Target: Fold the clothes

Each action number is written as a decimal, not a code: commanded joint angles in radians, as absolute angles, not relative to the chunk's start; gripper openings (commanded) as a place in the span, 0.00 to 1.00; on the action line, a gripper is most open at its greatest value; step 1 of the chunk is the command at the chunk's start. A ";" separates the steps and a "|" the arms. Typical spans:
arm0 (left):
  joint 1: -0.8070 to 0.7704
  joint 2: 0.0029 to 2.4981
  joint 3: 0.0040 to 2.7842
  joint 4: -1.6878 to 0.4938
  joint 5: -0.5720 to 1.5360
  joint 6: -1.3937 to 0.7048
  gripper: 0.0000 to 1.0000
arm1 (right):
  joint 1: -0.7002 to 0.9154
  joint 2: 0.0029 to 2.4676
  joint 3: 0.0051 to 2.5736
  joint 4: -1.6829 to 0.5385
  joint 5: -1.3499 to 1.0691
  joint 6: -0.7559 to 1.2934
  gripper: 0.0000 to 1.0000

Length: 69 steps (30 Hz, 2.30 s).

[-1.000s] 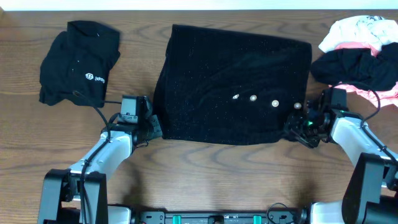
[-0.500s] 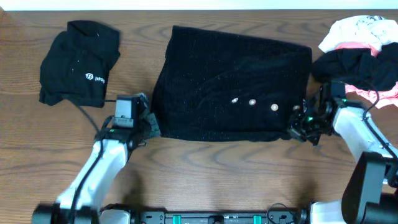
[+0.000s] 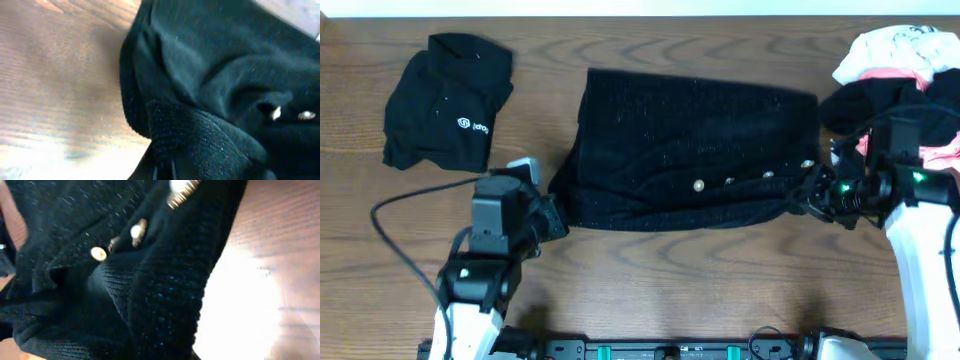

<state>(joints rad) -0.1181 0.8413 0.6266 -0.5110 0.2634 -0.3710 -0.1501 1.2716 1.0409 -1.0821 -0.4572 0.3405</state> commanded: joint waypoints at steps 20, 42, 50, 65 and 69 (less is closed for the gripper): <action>-0.145 0.768 0.655 -0.345 0.255 -0.351 0.06 | -0.154 1.077 1.065 -1.087 -0.281 0.517 0.01; -0.156 1.379 0.794 0.297 0.302 -0.262 0.06 | -0.154 1.296 1.064 -0.742 -0.154 0.677 0.01; -0.156 1.534 0.797 0.507 0.303 -0.262 0.06 | -0.139 1.414 1.064 -0.587 -0.153 0.711 0.01; -0.157 1.812 0.918 0.675 0.303 -0.261 0.06 | -0.117 1.624 1.064 -0.281 -0.138 0.755 0.01; -0.157 1.860 0.973 0.675 0.302 -0.236 0.06 | -0.103 1.652 1.064 -0.194 -0.104 0.754 0.02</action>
